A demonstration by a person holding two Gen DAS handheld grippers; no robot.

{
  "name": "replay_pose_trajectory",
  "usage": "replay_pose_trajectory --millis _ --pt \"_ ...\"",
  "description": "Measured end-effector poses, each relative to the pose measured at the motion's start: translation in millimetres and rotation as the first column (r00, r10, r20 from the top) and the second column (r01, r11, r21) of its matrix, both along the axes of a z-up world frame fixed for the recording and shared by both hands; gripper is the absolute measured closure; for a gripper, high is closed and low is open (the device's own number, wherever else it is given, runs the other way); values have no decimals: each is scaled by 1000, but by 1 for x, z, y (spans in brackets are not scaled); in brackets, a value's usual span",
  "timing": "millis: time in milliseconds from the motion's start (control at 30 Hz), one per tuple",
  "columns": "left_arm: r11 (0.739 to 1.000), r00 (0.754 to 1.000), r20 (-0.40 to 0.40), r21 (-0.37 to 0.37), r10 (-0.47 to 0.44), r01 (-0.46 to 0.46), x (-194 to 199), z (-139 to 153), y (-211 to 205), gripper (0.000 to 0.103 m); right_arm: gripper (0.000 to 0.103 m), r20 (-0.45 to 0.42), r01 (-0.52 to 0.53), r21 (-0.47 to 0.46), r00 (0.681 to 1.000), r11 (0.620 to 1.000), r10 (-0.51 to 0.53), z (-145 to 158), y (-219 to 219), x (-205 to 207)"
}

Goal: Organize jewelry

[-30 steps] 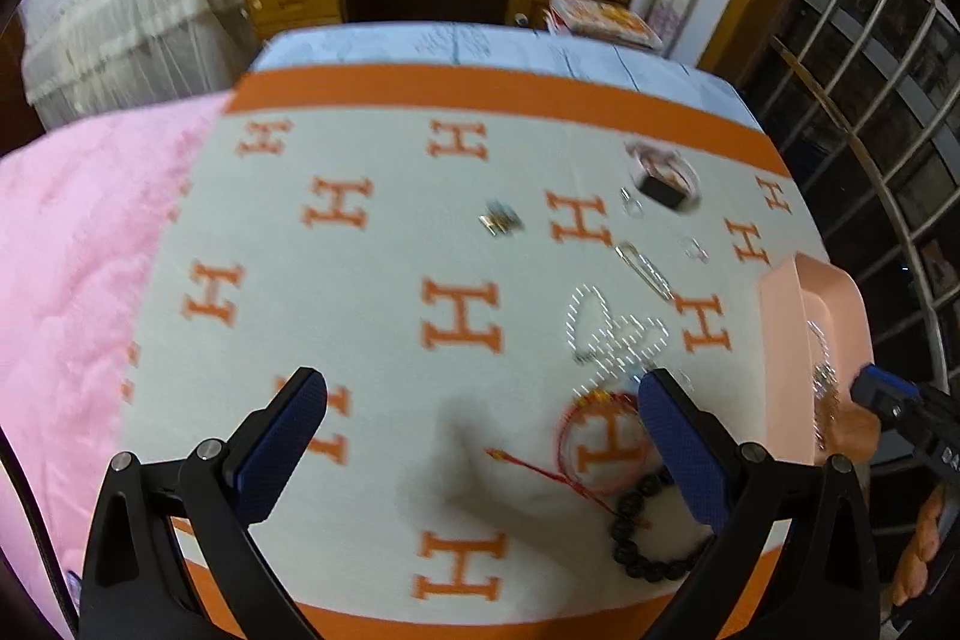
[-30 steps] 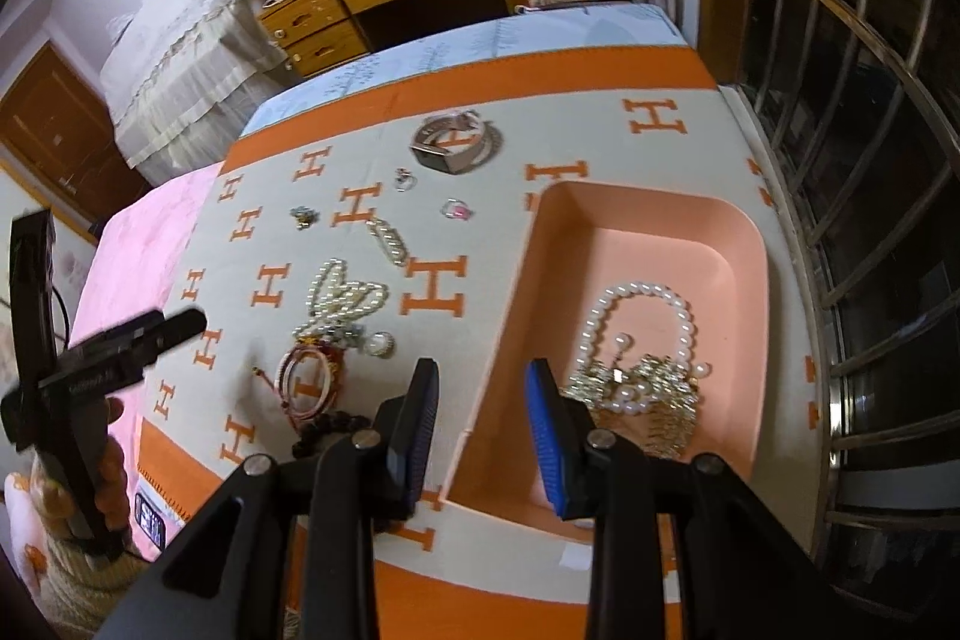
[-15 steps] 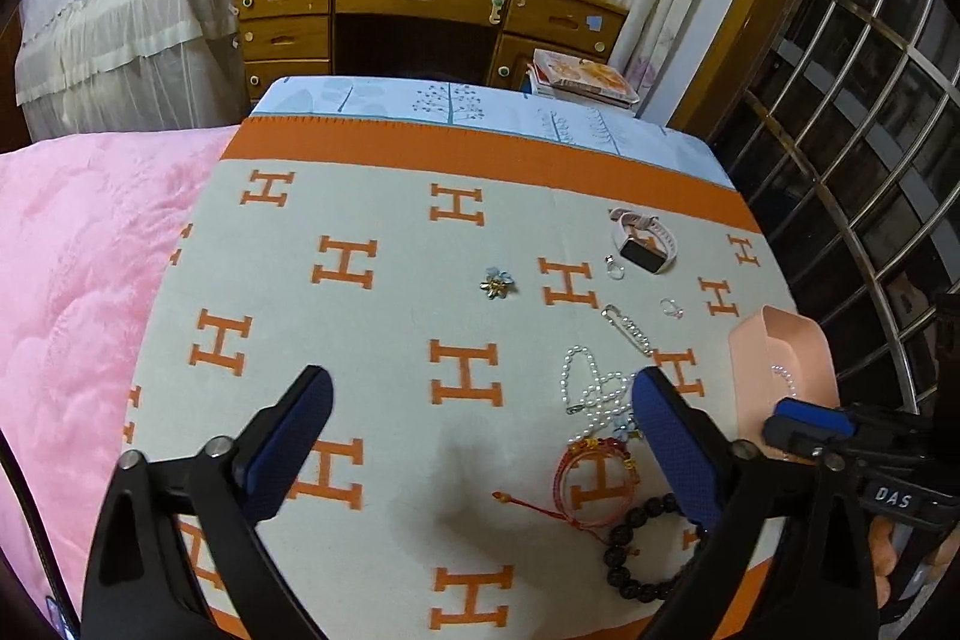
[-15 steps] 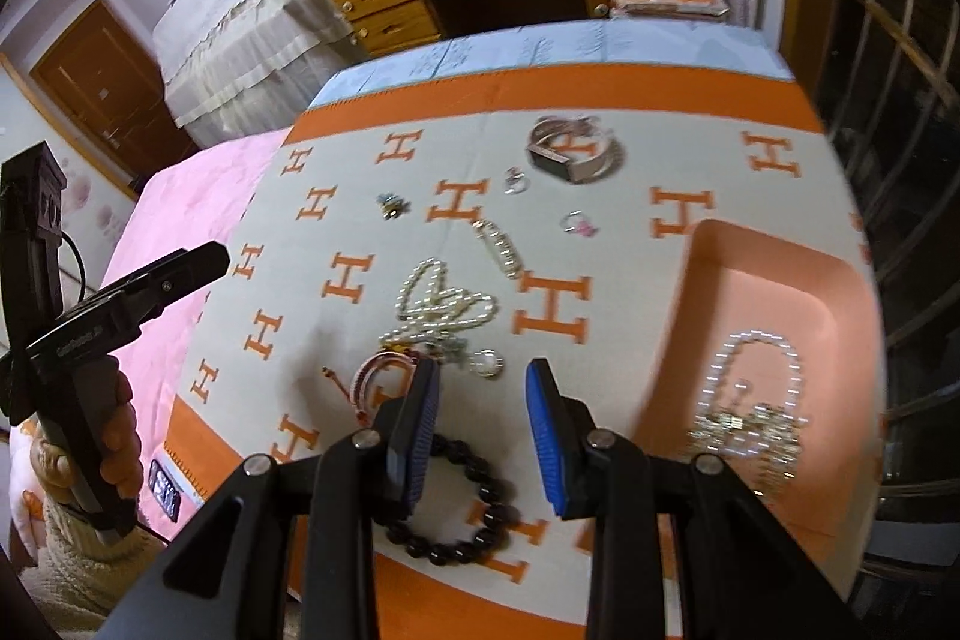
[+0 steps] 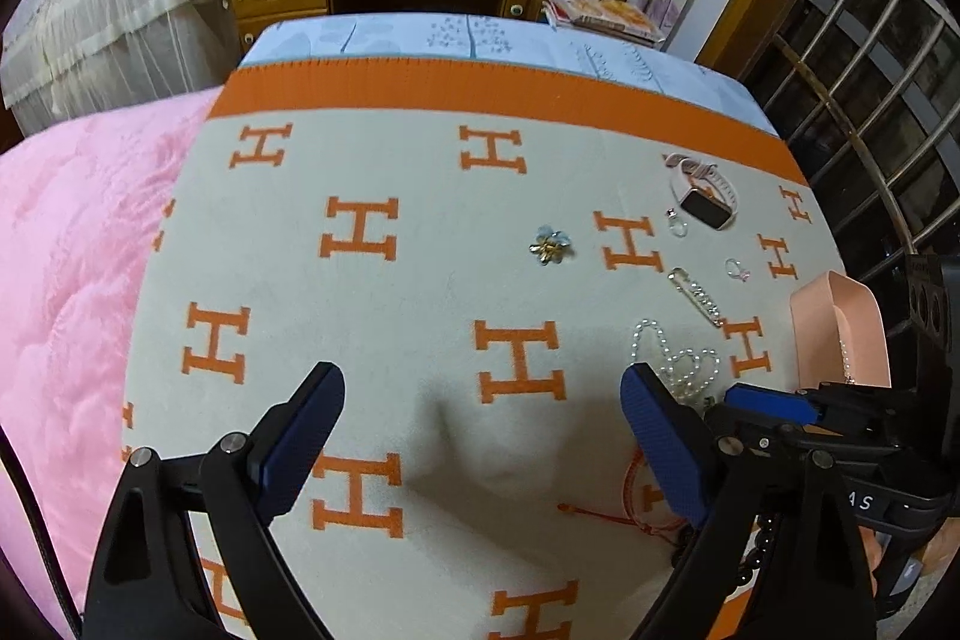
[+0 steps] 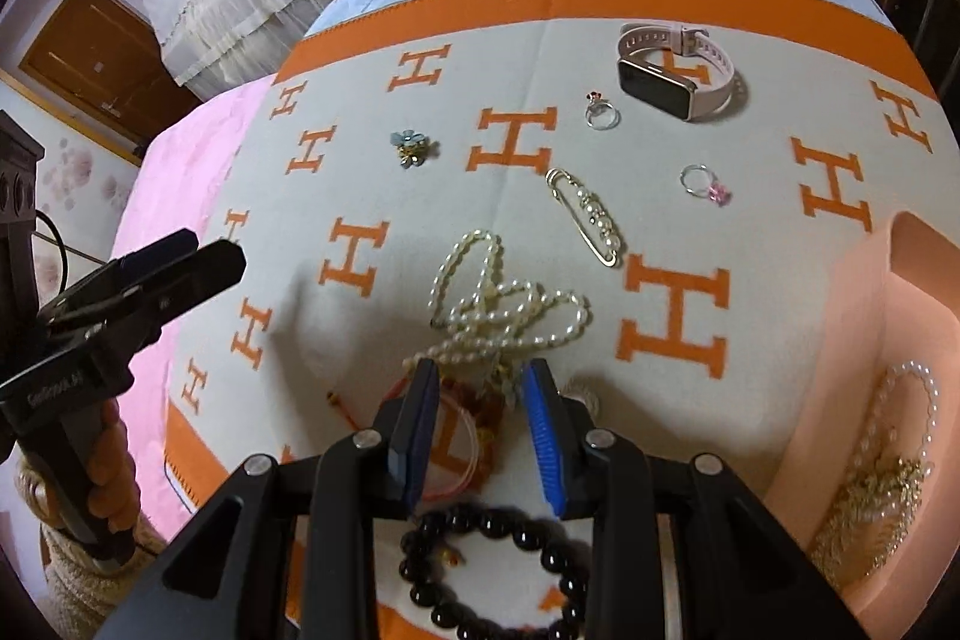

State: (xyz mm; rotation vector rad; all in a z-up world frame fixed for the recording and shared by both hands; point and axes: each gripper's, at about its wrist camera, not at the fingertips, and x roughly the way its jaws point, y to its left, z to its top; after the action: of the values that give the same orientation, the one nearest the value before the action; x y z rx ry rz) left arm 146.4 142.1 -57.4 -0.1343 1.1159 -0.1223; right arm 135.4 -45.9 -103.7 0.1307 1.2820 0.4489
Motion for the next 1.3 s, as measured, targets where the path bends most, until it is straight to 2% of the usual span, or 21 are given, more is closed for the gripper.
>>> replay_pose_trajectory --millis 333,400,567,733,800,867,1000,1100,1233,1300 --pt "1000 1000 -28 -11 -14 13 13 -12 5 11 79 -7 -9 -97 1000 995 8 -12 11 0" --pt "1000 999 -28 -9 -21 21 16 -13 3 11 84 -2 -7 -107 1000 994 7 -12 11 0" --pt "999 998 -35 3 -45 46 37 -17 -4 11 87 3 14 -75 1000 997 -14 -11 2 -2" --pt "998 996 -48 5 -69 69 67 -23 -20 11 88 18 81 -18 997 997 -81 -4 -19 -4" --pt "997 997 -35 17 -69 70 79 -25 -27 16 88 24 102 -1 994 995 -102 -1 -26 -4" --pt "997 996 -42 23 -74 75 87 -27 -34 31 88 24 112 11 993 994 -112 0 -31 -4" --pt "994 992 -68 13 -107 108 95 -35 -52 42 88 22 128 29 991 991 -129 2 -41 -5" --pt "990 989 -69 52 -127 131 96 -39 -65 53 88 26 127 44 991 991 -129 4 -45 -5" --pt "991 987 -97 42 -126 131 99 -46 -69 77 88 30 123 61 992 991 -125 6 -47 -7" --pt "991 987 -111 45 -118 123 101 -50 -69 85 88 33 122 64 992 990 -125 7 -49 -7"
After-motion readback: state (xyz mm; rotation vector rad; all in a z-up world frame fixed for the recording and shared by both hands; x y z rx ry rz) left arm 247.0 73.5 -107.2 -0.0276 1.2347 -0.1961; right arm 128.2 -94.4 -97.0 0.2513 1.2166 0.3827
